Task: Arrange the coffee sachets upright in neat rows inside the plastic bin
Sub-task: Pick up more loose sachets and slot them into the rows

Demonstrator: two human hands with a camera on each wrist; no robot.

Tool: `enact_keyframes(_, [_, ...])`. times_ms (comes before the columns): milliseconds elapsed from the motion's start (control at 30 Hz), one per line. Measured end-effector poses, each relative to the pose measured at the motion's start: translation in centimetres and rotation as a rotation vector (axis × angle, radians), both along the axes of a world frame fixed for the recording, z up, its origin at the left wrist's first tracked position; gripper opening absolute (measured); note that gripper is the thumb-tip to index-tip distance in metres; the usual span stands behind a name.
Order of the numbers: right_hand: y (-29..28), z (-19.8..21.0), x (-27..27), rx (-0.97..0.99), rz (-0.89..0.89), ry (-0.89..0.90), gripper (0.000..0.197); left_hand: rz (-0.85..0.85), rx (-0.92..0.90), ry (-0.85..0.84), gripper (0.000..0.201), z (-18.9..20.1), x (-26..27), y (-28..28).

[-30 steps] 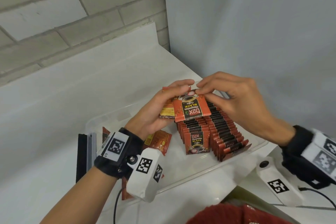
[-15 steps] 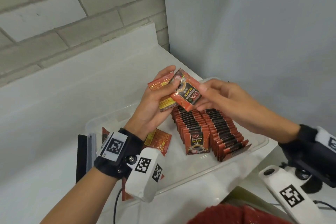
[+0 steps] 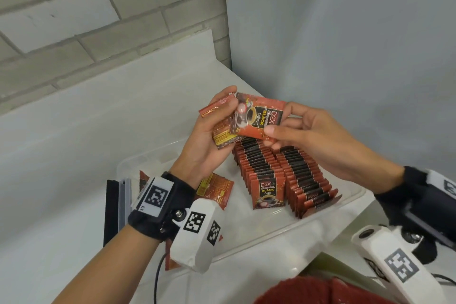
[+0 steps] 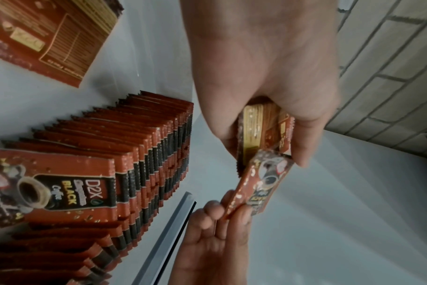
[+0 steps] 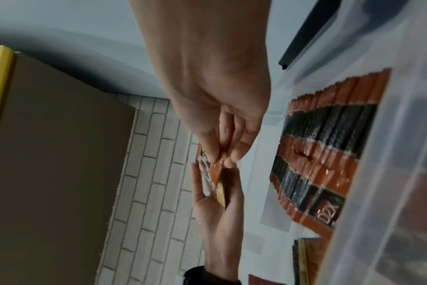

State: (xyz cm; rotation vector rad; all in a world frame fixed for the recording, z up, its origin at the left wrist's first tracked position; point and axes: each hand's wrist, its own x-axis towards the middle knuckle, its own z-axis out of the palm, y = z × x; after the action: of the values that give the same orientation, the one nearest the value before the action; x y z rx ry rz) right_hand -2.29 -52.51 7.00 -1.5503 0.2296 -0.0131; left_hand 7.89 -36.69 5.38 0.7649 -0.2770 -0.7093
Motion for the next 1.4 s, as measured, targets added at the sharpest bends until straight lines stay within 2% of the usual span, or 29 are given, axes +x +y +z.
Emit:
enact_keyframes(133, [-0.6,0.2,-0.9,-0.186,0.118,-0.040,0.013,0.039,0.020,0.057,0.020,-0.3,0.3,0.1])
enact_keyframes(300, [-0.4,-1.0,-1.9,-0.584,0.353,-0.080,0.008,0.029,0.037,0.037,0.033,-0.3,0.2,0.1])
enact_keyframes(467, [0.2,-2.5,-2.5,-0.970,0.619,-0.069,0.005,0.034,0.064,0.036,0.037,-0.3,0.0,0.1])
enact_keyframes(567, [0.4,-3.3,-2.4,-1.155,0.626,-0.121,0.007,0.043,0.076,0.038,0.037,-0.2,0.0,0.1])
enact_keyframes(667, [0.5,-3.4,-2.3,-1.271,0.553,-0.343,0.021,0.042,0.082,0.043,0.039,-0.2,0.0,0.1])
enact_keyframes(800, [0.5,-3.5,-2.3,-1.321,0.539,-0.430,0.028,0.038,0.097,0.048,0.044,-0.2,0.0,0.2])
enact_keyframes(1000, [0.2,-3.9,-2.3,-1.279,0.581,-0.400,0.028,0.023,0.132,0.043,0.049,0.1,-0.4,0.2])
enact_keyframes(1233, [-0.2,-4.2,-1.9,-1.218,0.535,-0.424,0.032,0.020,0.152,0.042,0.050,0.2,-0.4,0.1])
enact_keyframes(1400, [-0.6,-4.1,-1.5,-1.146,0.529,-0.293,0.022,0.024,0.149,0.051,0.044,0.2,-0.5,0.0])
